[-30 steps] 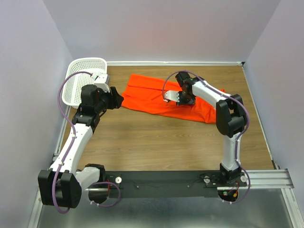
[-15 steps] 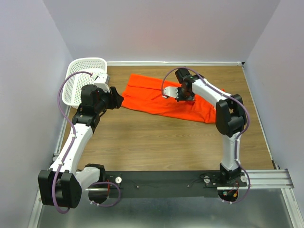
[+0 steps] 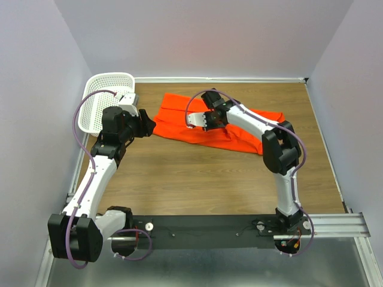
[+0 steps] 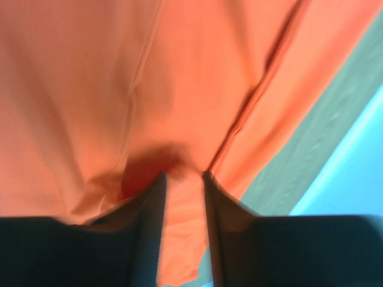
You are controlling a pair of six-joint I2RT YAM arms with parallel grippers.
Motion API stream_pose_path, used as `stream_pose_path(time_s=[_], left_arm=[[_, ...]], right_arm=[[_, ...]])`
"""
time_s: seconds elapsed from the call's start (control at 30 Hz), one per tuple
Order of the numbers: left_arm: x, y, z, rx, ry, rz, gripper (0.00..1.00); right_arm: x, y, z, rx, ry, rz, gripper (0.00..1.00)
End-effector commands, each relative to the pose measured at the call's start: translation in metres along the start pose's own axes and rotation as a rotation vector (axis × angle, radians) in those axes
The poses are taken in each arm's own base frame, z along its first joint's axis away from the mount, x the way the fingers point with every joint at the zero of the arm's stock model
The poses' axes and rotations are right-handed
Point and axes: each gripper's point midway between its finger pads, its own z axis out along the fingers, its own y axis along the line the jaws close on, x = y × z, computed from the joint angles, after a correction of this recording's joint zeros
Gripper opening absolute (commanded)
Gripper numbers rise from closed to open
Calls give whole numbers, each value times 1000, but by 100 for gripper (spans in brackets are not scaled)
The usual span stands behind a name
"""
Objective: Fold and stack the t-shirts
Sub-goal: Fold the tshirt
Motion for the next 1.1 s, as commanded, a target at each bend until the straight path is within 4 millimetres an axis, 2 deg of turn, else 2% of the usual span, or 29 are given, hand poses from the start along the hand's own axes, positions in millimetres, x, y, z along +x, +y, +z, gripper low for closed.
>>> stream_pose_path(time_s=[0.0, 0.07, 0.1, 0.17, 0.2, 0.23, 0.27, 0.3, 0.33, 0.37, 0.4, 0.43, 0.47, 0.5, 0.57, 0.6, 0.63, 0.67, 0.7, 0.8, 0.83, 0.87, 0.9, 0.93, 0.97, 1.0, 1.07], left_arm=[[-3, -1, 0, 16, -14, 13, 58], [-3, -2, 1, 19, -13, 11, 58], [-3, -3, 0, 23, -14, 12, 58], [-3, -3, 1, 26, -14, 12, 58], [-3, -3, 1, 25, -12, 13, 58], [-4, -3, 0, 27, -15, 14, 58], [-2, -4, 0, 28, -12, 11, 58], [-1, -4, 0, 30, -11, 10, 58], [0, -4, 0, 34, -7, 6, 58], [2, -4, 2, 38, -5, 2, 58], [10, -6, 5, 55, 17, -14, 58], [15, -6, 7, 64, 33, -24, 58], [18, -7, 10, 75, 49, -32, 58], [24, -11, 13, 100, 77, -48, 58], [40, -10, 21, 110, 133, -91, 59], [49, -11, 23, 121, 163, -108, 59], [57, -11, 27, 116, 192, -146, 59], [65, -12, 28, 116, 215, -168, 59], [77, -20, 31, 126, 250, -198, 59], [90, -33, 34, 110, 269, -238, 58], [98, -42, 33, 118, 280, -245, 58], [96, -45, 36, 96, 252, -296, 58], [111, -45, 35, 90, 265, -322, 58], [117, -45, 34, 83, 268, -346, 58], [113, -47, 37, 89, 232, -393, 58], [125, -44, 36, 81, 240, -415, 58], [124, -40, 38, 62, 204, -442, 58]], right_arm=[[-10, -30, 4, 144, -4, 62, 47], [-8, -41, -4, 204, -5, 111, 49], [-9, -46, -9, 232, -23, 173, 57], [-12, -64, -26, 297, -71, 259, 57], [-12, -69, -33, 314, -106, 373, 57], [-2, -83, -46, 348, -141, 472, 56], [-3, -90, -61, 352, -213, 560, 54], [22, -95, -69, 356, -249, 765, 51], [37, -98, -77, 360, -279, 876, 50], [39, -93, -92, 300, -386, 960, 49], [80, -87, -97, 283, -407, 1156, 49], [90, -63, -90, 196, -437, 1243, 49], [107, -68, -107, 216, -471, 1307, 49], [145, -40, -107, 201, -436, 1459, 52], [170, -9, -112, 157, -448, 1567, 55], [179, 17, -112, 131, -432, 1634, 67], [205, 35, -113, 152, -392, 1714, 70], [214, 57, -106, 127, -348, 1760, 71], [232, 72, -109, 143, -320, 1808, 74], [241, 93, -106, 76, -340, 1863, 73], [234, 103, -101, -13, -357, 1888, 73], [228, 108, -98, -61, -368, 1867, 70], [218, 120, -97, -149, -368, 1875, 69], [213, 124, -91, -217, -378, 1866, 68], [209, 130, -90, -260, -375, 1847, 66], [207, 140, -89, -297, -350, 1814, 65], [209, 155, -84, -314, -303, 1780, 64]])
